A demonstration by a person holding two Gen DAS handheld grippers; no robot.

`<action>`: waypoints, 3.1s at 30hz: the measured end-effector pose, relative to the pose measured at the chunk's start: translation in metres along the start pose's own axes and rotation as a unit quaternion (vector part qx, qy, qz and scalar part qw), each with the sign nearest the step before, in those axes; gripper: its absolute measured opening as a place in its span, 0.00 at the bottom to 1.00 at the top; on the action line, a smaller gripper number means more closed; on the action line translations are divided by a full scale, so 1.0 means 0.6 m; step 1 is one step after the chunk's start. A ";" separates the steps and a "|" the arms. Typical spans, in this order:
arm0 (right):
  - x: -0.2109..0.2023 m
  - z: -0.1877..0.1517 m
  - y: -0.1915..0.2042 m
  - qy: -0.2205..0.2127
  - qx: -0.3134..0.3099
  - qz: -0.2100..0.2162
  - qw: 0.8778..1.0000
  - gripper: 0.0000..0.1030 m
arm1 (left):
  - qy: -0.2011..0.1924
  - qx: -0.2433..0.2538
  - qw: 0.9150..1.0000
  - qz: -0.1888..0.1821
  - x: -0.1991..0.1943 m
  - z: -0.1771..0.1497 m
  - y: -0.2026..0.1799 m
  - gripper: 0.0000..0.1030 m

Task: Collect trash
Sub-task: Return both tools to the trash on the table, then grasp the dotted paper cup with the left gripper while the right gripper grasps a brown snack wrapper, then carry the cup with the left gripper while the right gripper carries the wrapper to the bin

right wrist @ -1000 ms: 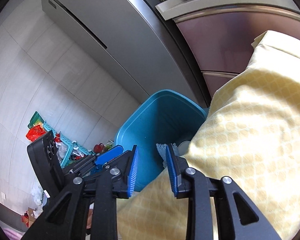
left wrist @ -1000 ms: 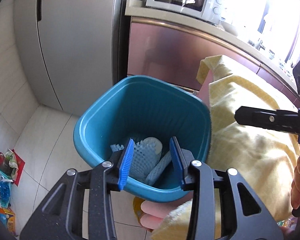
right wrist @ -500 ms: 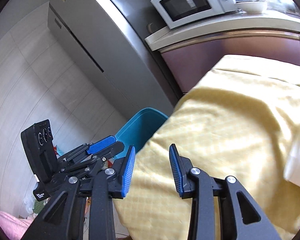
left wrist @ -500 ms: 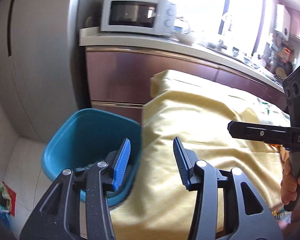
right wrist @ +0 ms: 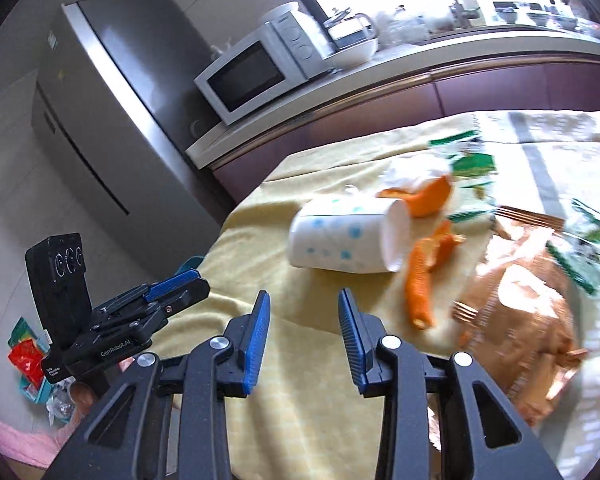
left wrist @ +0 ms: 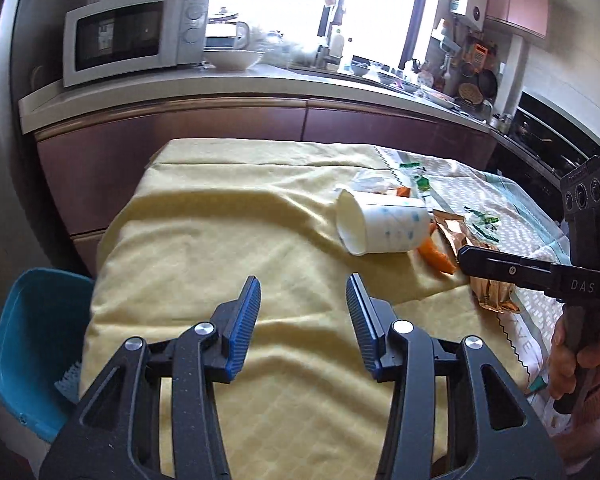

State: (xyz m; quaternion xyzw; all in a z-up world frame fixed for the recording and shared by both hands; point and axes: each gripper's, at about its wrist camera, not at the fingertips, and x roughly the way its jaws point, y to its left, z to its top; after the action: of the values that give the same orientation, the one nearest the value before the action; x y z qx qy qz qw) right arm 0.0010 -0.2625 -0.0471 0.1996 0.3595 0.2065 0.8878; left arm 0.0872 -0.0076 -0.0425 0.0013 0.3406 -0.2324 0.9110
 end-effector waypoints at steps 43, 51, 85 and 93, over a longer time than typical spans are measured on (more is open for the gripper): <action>-0.077 -0.062 -0.139 -0.029 0.109 -0.046 0.993 0.23 | 0.054 0.042 0.995 -0.076 0.136 0.057 -0.089 0.12; -0.079 -0.056 -0.119 -0.033 0.092 -0.029 0.995 0.23 | 0.033 0.032 0.996 -0.083 0.087 0.049 -0.078 0.05; 0.058 0.000 0.057 0.023 -0.017 0.091 0.995 0.22 | -0.032 -0.039 0.998 0.029 -0.144 -0.036 0.097 0.05; 0.101 0.011 0.101 0.044 -0.039 0.109 0.992 0.22 | -0.045 -0.060 0.996 0.055 -0.184 -0.051 0.139 0.05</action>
State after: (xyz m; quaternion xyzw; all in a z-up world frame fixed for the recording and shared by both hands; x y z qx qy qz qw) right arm 0.0322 -0.1823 -0.0460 0.1937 0.3660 0.3246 0.8504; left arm 0.0306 0.1188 -0.0106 -0.0451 0.3115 -0.1614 0.9354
